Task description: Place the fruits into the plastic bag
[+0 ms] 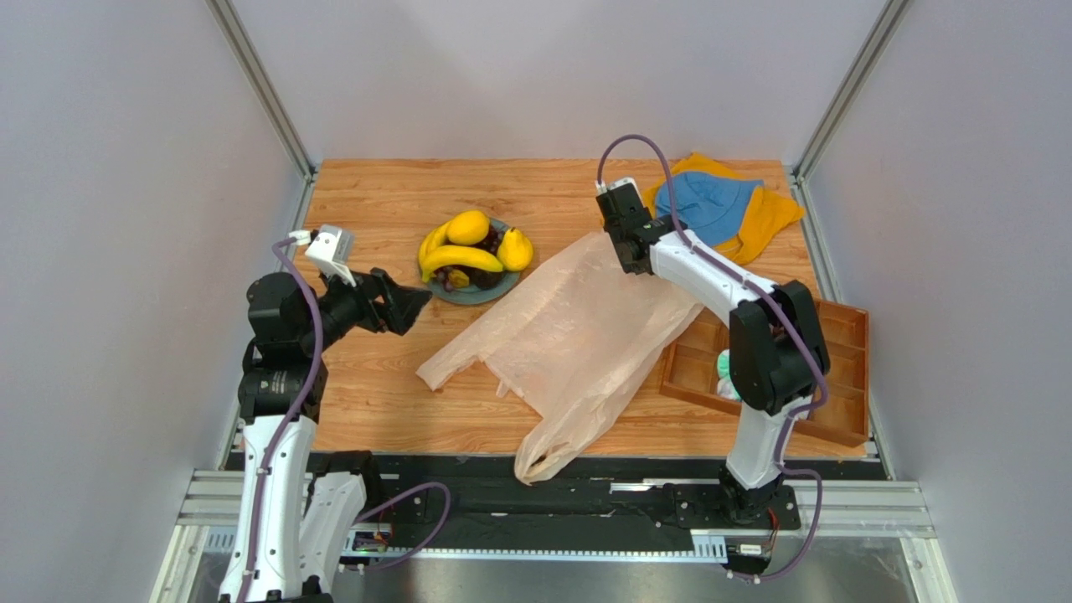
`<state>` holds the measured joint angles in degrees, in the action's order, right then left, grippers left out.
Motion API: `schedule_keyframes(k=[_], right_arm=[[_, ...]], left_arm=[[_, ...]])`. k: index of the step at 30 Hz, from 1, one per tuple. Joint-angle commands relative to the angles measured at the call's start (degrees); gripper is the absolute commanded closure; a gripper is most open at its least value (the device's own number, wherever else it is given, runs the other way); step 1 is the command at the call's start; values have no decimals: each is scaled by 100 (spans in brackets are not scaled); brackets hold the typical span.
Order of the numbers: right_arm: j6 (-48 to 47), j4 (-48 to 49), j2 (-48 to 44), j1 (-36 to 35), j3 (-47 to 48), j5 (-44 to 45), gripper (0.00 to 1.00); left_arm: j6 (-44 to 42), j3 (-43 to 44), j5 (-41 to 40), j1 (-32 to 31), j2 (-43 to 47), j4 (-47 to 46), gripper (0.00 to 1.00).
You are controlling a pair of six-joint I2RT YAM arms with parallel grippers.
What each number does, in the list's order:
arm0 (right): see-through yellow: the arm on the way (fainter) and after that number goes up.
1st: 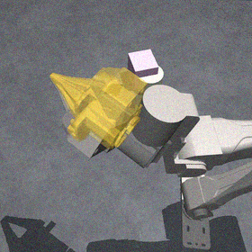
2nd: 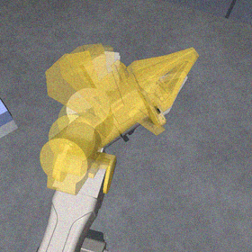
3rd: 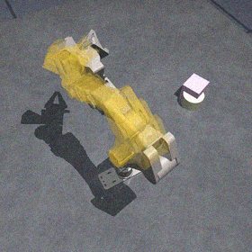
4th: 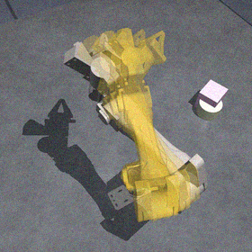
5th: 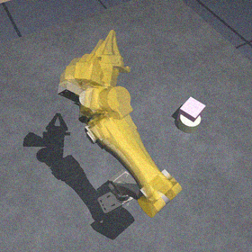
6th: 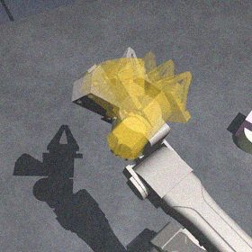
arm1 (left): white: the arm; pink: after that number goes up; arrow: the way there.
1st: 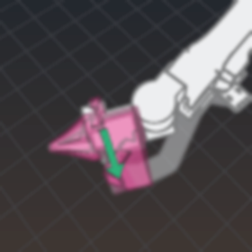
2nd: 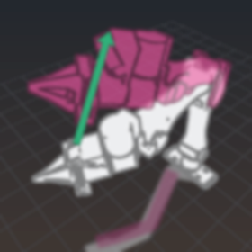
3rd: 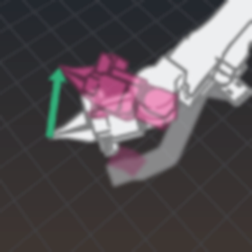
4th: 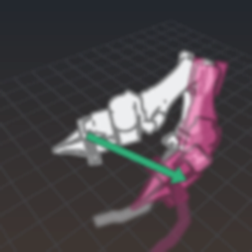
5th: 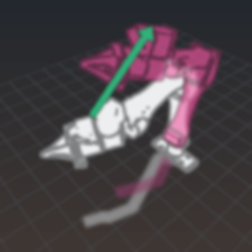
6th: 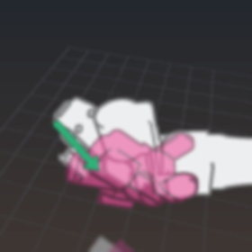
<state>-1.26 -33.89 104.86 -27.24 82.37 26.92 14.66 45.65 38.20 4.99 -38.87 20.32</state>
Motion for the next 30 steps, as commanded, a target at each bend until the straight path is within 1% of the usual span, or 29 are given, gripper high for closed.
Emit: schedule_keyframes(k=[1,3,4,5,7,8,9,10,11,13,14,16,17,18,19,22,25,30], right_arm=[[-165,-161,307,-35,710,736,44],[45,-276,158,-35,886,561,36],[90,-407,-69,-44,912,482,32],[273,-486,-210,-44,930,290,29],[564,-688,-535,-105,878,104,26],[643,-741,-867,-149,721,-88,26],[792,-838,-1062,-193,606,-186,25],[881,-882,-1229,-281,501,-283,24],[995,-952,-1588,-316,352,-510,24],[1380,-1146,-1897,-369,-105,-818,23],[1504,-1216,-2082,-361,-255,-1202,23],[1925,-1383,-2583,-369,-747,-1626,21],[2067,-1410,-2750,-378,-905,-2046,20],[2233,-1436,-3108,-387,-1116,-2233,18],[2348,-1445,-3268,-404,-1448,-2609,17],[2814,-1445,-3788,-413,-2108,-3304,17],[3148,-1384,-4086,-439,-2609,-3631,17],[3369,-1112,-4132,-440,-3103,-3702,17]], left_arm=[[-42,-12,-293,-156,-24,-134,4],[-33,31,-653,-428,-24,50,5],[2,49,-864,-481,-24,130,6],[54,67,-1336,-882,-24,191,6],[352,-55,-1822,-1236,-15,219,7],[450,-143,-2225,-1612,-41,175,7],[633,-335,-2446,-1816,-50,44,7],[713,-459,-2927,-2018,-76,-36,7],[784,-565,-3123,-2368,-164,-123,7],[942,-802,-3492,-2617,-278,-308,7],[969,-855,-3573,-2766,-383,-352,7],[1004,-1005,-3652,-2793,-437,-519,7],[996,-1049,-3696,-2793,-454,-572,7],[961,-1128,-3723,-2802,-463,-668,6],[943,-1172,-3801,-2793,-507,-704,5],[855,-1269,-3811,-2793,-665,-792,4],[811,-1313,-4047,-2793,-806,-792,3],[820,-1357,-3987,-2785,-859,-819,2]])
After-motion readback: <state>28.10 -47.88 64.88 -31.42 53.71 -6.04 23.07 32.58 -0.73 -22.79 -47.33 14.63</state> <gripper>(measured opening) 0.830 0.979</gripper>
